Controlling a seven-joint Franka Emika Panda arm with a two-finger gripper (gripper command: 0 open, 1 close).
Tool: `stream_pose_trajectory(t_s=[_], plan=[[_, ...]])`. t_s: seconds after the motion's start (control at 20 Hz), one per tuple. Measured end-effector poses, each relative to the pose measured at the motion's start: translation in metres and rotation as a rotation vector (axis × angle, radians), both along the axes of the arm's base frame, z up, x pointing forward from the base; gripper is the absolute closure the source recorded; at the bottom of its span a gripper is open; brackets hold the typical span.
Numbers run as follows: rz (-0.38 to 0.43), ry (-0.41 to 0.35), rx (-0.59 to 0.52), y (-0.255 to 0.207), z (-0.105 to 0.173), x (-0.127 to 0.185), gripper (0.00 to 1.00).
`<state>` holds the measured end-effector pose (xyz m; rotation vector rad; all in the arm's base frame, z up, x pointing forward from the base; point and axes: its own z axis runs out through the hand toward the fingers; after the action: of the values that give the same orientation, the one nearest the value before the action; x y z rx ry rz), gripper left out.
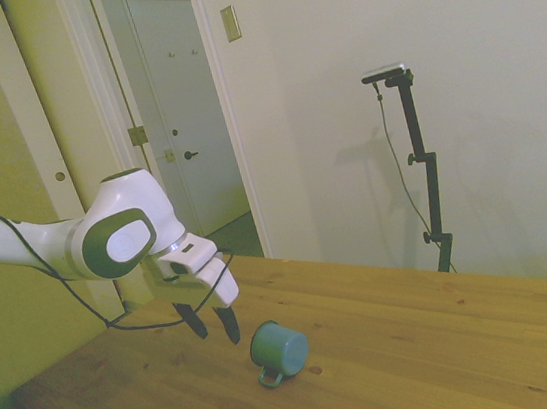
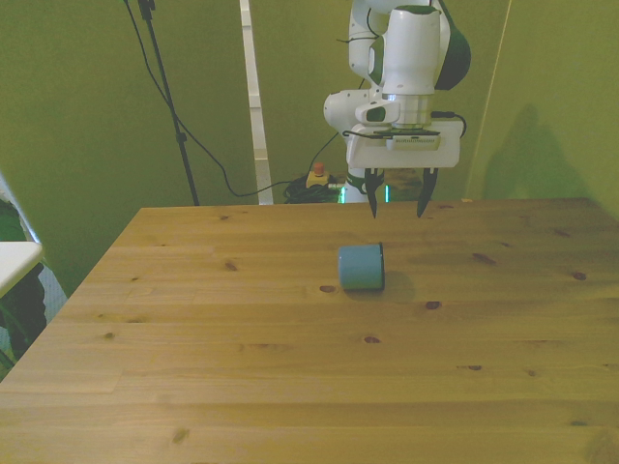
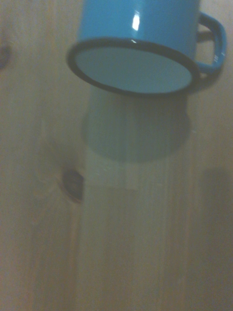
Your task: Flip the mug upright
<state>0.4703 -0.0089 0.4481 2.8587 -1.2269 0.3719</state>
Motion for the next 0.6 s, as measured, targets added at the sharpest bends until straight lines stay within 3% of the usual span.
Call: stream_pose_trajectory(t_s=[0.2,0.6], plan=[[-0.088,-0.018,-0.081,0.009,-0.003,0.041,0.00],[-0.077,0.022,-0.260,0.025,-0.009,0.055,0.00]])
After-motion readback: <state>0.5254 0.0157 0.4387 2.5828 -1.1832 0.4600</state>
